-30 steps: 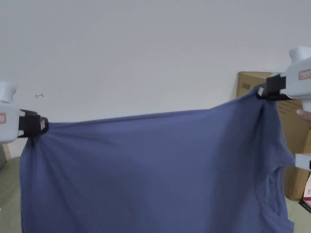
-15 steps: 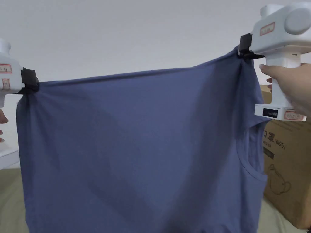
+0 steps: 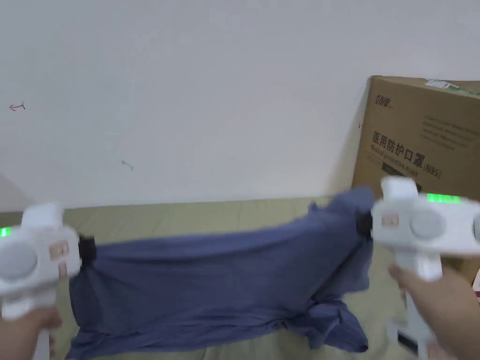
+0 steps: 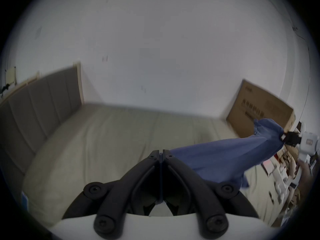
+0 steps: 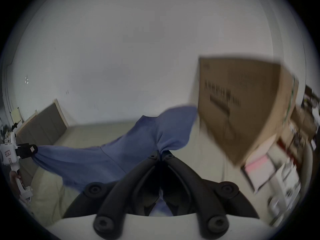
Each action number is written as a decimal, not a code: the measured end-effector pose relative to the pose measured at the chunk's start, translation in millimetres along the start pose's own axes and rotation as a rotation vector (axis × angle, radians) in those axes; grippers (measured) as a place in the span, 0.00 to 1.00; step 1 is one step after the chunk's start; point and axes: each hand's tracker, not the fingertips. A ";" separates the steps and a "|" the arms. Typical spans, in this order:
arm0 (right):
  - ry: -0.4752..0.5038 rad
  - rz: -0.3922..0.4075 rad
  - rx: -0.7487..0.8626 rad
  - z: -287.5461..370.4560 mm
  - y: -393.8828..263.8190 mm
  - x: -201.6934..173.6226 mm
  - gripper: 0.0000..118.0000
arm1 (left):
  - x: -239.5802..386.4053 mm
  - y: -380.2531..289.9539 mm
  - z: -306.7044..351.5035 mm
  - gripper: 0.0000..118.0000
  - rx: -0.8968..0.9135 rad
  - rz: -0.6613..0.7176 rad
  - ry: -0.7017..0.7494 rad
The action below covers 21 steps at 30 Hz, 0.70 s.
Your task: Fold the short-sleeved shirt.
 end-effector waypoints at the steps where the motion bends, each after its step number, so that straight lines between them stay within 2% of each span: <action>1: 0.036 -0.022 -0.068 2.3 -35.7 10.5 0.00 | -7.8 -29.6 5.3 0.00 -0.038 0.027 -0.011; 3: 0.063 -0.018 -0.188 18.3 -94.7 25.8 0.00 | -20.7 -77.2 29.1 0.00 -0.101 0.057 -0.028; 5: 0.076 0.045 -0.254 44.6 -138.9 40.0 0.00 | -29.8 -116.6 57.7 0.00 -0.142 0.026 -0.024; 9: 0.105 0.117 -0.322 122.1 -205.8 58.8 0.00 | -45.2 -174.3 119.0 0.00 -0.229 -0.107 -0.061; 12: 0.184 0.010 -0.385 168.9 -235.8 76.0 0.00 | -45.1 -202.5 163.6 0.00 -0.298 -0.205 -0.074; 14: 0.159 -0.059 -0.431 189.0 -253.5 85.1 0.00 | -51.1 -217.8 188.5 0.00 -0.307 -0.193 -0.080; 21: 0.182 -0.104 -0.549 228.9 -302.9 93.6 0.00 | -63.3 -255.5 224.9 0.00 -0.433 -0.241 -0.096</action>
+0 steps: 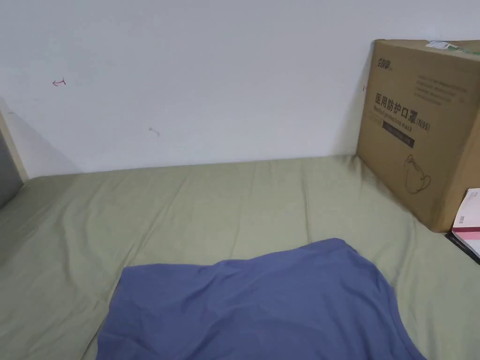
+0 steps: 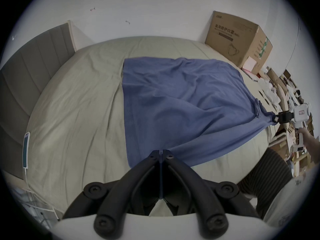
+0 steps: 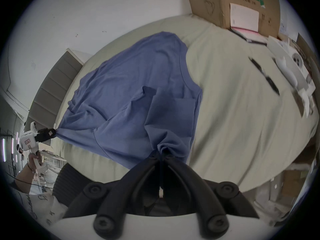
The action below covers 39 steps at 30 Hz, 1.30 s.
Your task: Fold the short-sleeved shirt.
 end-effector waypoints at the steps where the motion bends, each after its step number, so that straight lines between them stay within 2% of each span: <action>1: -0.007 0.003 -0.020 0.0 -4.7 -0.7 0.00 | -0.7 -2.7 0.3 0.00 -0.018 -0.012 0.003; 5: -0.028 0.053 -0.040 -3.1 -8.2 -4.6 0.00 | -5.9 -7.0 -1.4 0.00 -0.065 -0.008 -0.023; 8: -0.017 0.028 -0.043 -4.2 -4.5 -5.8 0.00 | -13.0 -6.6 -4.6 0.03 -0.080 0.077 -0.072; 9: -0.022 0.014 -0.048 -5.0 -3.4 -5.9 0.01 | -16.4 -7.9 -5.6 0.15 -0.096 0.121 -0.094; 10: -0.023 -0.005 -0.056 -5.7 -2.5 -5.5 0.05 | -20.1 -9.0 -6.9 0.31 -0.110 0.149 -0.104; 11: -0.019 -0.030 -0.079 -6.4 -2.1 -3.7 0.22 | -23.6 -10.9 -8.3 0.52 -0.123 0.172 -0.119; 12: -0.043 -0.041 -0.094 -7.9 -2.7 -4.5 0.63 | -26.3 -13.4 -9.6 0.82 -0.139 0.191 -0.135; 13: -0.100 -0.041 -0.115 -9.3 -3.6 -6.7 0.86 | -27.9 -16.6 -8.2 0.91 -0.143 0.208 -0.156; 14: -0.131 -0.025 -0.106 -6.7 -3.9 -9.1 0.92 | -27.9 -17.1 -4.2 0.91 -0.124 0.216 -0.155; 17: -0.151 -0.026 -0.086 3.7 -0.2 -15.9 0.92 | -30.8 -15.9 12.2 0.90 -0.053 0.286 -0.167; 19: -0.123 -0.070 -0.040 14.9 3.1 -20.9 0.92 | -28.4 -7.5 30.8 0.90 0.022 0.322 -0.158; 21: -0.092 -0.082 0.040 28.5 8.1 -32.1 0.92 | -24.4 1.4 50.2 0.91 0.123 0.323 -0.142; 24: -0.105 0.006 0.233 51.6 13.4 -60.0 0.91 | -3.7 10.9 81.5 0.91 0.246 0.355 -0.151; 25: -0.083 0.038 0.295 59.1 14.4 -71.1 0.88 | 5.2 11.6 89.3 0.89 0.272 0.370 -0.109; 28: 0.012 0.088 0.480 81.2 13.5 -104.9 0.63 | 20.3 14.2 106.7 0.75 0.422 0.333 -0.046; 29: 0.032 0.091 0.535 85.5 13.0 -113.1 0.63 | 27.7 13.6 112.4 0.75 0.461 0.303 -0.003; 30: 0.029 0.090 0.593 87.9 11.4 -122.2 0.24 | 34.3 13.4 115.4 0.50 0.498 0.266 0.032; 31: 0.034 0.085 0.656 90.8 8.6 -128.9 0.03 | 42.4 13.3 118.3 0.23 0.524 0.233 0.073; 32: 0.084 0.078 0.696 93.1 8.2 -133.1 0.03 | 48.2 10.8 121.6 0.01 0.557 0.204 0.112; 33: 0.152 0.075 0.699 93.6 10.1 -134.8 0.02 | 50.9 8.5 125.0 0.01 0.576 0.190 0.115; 34: 0.180 0.072 0.707 94.4 11.5 -138.5 0.00 | 49.2 8.7 126.0 0.01 0.574 0.190 0.074; 35: 0.168 0.074 0.704 97.6 11.6 -145.4 0.00 | 47.2 10.3 126.9 0.00 0.565 0.196 0.064; 37: 0.206 0.088 0.682 99.6 14.4 -148.9 0.00 | 38.2 14.8 122.2 0.00 0.466 0.238 0.064; 39: 0.244 0.070 0.662 99.6 15.6 -148.2 0.00 | 15.8 21.9 108.7 0.00 0.280 0.339 0.077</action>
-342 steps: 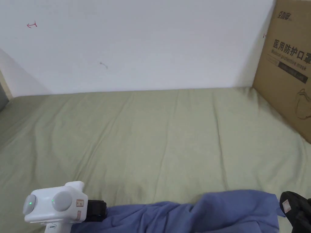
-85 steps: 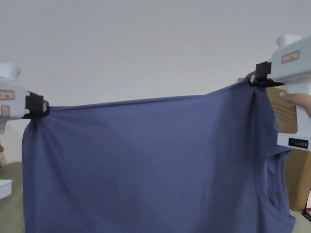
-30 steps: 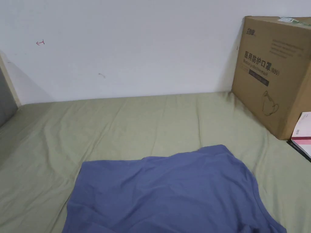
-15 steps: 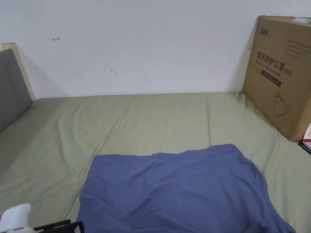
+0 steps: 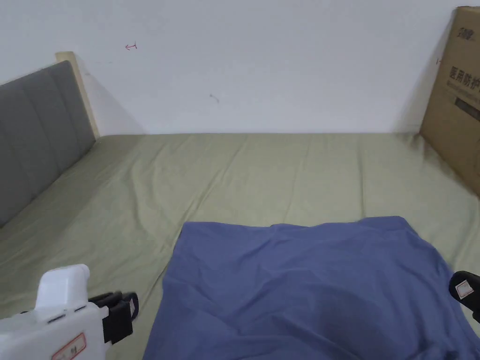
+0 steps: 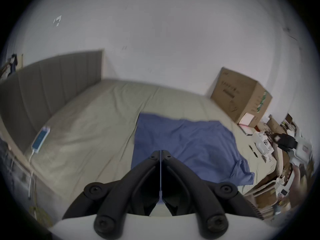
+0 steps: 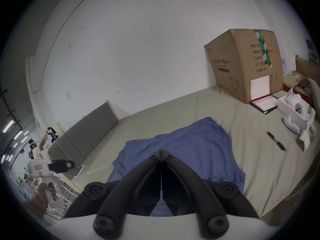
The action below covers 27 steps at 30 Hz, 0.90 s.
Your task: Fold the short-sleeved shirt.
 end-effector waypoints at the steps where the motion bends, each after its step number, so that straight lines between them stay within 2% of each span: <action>1: 0.026 -0.035 -0.008 -0.3 -1.4 2.7 0.00 | -12.7 0.6 -17.9 0.01 -0.149 0.069 0.024; 3: 0.037 -0.084 -0.031 -1.8 -6.4 9.3 0.00 | -38.0 -14.2 -48.7 0.01 -0.364 0.185 0.013; 4: 0.028 -0.098 -0.048 -6.1 -9.5 24.2 0.00 | -44.3 -23.1 -58.9 0.01 -0.374 0.189 -0.004; 6: 0.021 -0.103 -0.073 -8.0 -14.7 31.3 0.00 | -50.9 -36.7 -76.2 0.03 -0.378 0.185 0.014; 7: 0.021 -0.104 -0.096 -8.3 -17.1 33.1 0.00 | -52.8 -45.8 -80.4 0.18 -0.381 0.186 0.030; 9: 0.012 -0.093 -0.117 -7.4 -19.9 32.1 0.00 | -55.4 -53.8 -98.1 0.95 -0.401 0.196 0.070; 10: 0.011 -0.091 -0.122 -6.2 -21.3 32.6 0.00 | -55.5 -57.8 -106.5 1.00 -0.407 0.188 0.067; 13: 0.012 -0.104 -0.131 -5.7 -23.6 41.0 0.00 | -47.0 -68.9 -125.7 0.97 -0.429 0.083 0.203; 17: -0.007 -0.139 -0.125 -2.6 -22.5 44.9 0.00 | -31.2 -104.2 -159.2 1.00 -0.620 -0.114 0.205; 18: -0.019 -0.141 -0.122 -1.3 -22.7 47.0 0.00 | -24.4 -104.5 -154.9 1.00 -0.549 -0.186 0.224; 21: -0.062 -0.139 -0.130 1.2 -24.5 59.6 0.00 | -25.7 -102.9 -145.5 1.00 -0.500 -0.123 0.236; 22: -0.074 -0.144 -0.140 1.6 -25.9 64.6 0.00 | -22.3 -104.0 -137.0 0.95 -0.452 -0.144 0.220; 23: -0.087 -0.150 -0.152 1.8 -27.6 69.9 0.00 | -16.9 -101.0 -126.0 0.89 -0.416 -0.171 0.217; 25: -0.107 -0.168 -0.170 2.3 -31.6 73.3 0.00 | -11.6 -96.9 -105.7 0.59 -0.369 -0.201 0.190; 26: -0.123 -0.173 -0.175 3.0 -34.3 78.1 0.00 | -11.2 -94.2 -99.1 0.30 -0.349 -0.163 0.108; 27: -0.158 -0.172 -0.176 4.6 -36.7 82.0 0.00 | -16.1 -91.5 -101.5 0.02 -0.331 -0.144 0.128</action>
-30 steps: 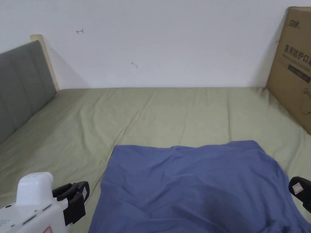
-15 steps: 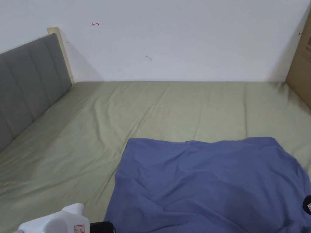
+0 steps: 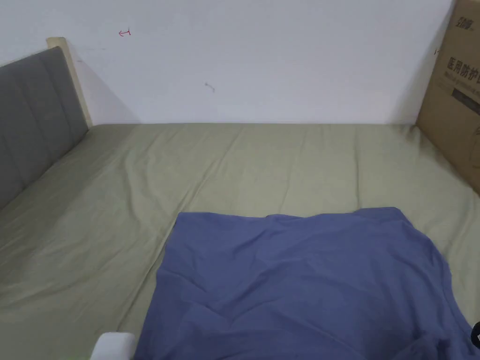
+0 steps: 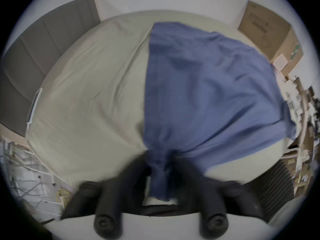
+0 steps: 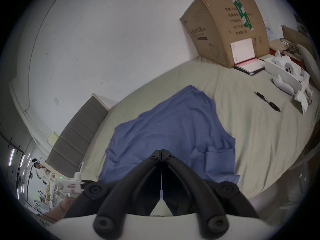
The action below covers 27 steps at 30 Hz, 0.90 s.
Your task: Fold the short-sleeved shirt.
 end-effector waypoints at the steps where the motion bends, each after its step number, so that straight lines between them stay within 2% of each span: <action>1: -0.022 0.004 0.004 1.3 -1.7 0.1 0.00 | -7.4 2.6 5.8 0.02 0.000 0.037 -0.051; 2: -0.019 0.002 0.004 1.8 -1.5 4.1 0.00 | -13.8 5.4 9.2 0.02 -0.026 0.085 -0.107; 4: -0.024 0.002 -0.011 1.4 2.9 13.5 0.00 | -20.1 8.0 12.3 0.02 -0.001 0.156 -0.131; 6: -0.074 0.011 -0.051 0.0 5.6 18.3 0.01 | -27.8 11.4 22.2 0.02 0.014 0.191 -0.154; 7: -0.084 0.001 -0.094 -4.4 6.9 24.2 0.15 | -30.9 12.7 27.0 0.02 0.016 0.205 -0.175; 8: -0.103 -0.013 -0.157 -10.6 7.4 31.3 0.48 | -24.9 11.6 33.6 0.02 0.020 0.214 -0.185; 9: -0.164 -0.021 -0.279 -23.1 5.3 38.5 0.93 | -25.4 12.3 38.5 0.02 0.024 0.221 -0.191; 10: -0.247 -0.015 -0.413 -38.9 -1.4 47.3 0.99 | -25.7 13.0 42.2 0.02 0.030 0.226 -0.192; 12: -0.316 0.016 -0.498 -61.5 -11.5 64.6 0.99 | -22.3 14.7 44.8 0.02 0.026 0.226 -0.197; 14: -0.297 0.047 -0.544 -80.2 -26.8 73.5 0.98 | -18.3 15.9 46.6 0.02 0.028 0.205 -0.187; 18: -0.312 0.139 -0.542 -97.5 -40.3 70.8 0.79 | -13.1 17.3 41.9 0.02 0.003 0.180 -0.148; 19: -0.362 0.194 -0.544 -99.3 -43.3 68.5 0.78 | -12.2 17.5 40.7 0.02 -0.003 0.178 -0.140; 22: -0.348 0.266 -0.506 -85.1 -44.3 53.0 0.65 | -10.2 16.9 35.0 0.02 -0.019 0.166 -0.122; 23: -0.343 0.317 -0.491 -78.7 -44.5 46.4 0.65 | -9.2 16.8 34.5 0.02 -0.024 0.167 -0.121; 25: -0.272 0.350 -0.492 -70.9 -44.6 41.5 0.26 | -9.8 15.4 32.7 0.02 -0.030 0.168 -0.128; 26: -0.296 0.388 -0.481 -68.8 -44.0 40.5 0.14 | -8.9 15.4 32.6 0.02 -0.031 0.168 -0.131; 27: -0.235 0.368 -0.484 -65.8 -44.0 38.5 0.04 | -7.5 15.5 32.5 0.02 -0.032 0.164 -0.131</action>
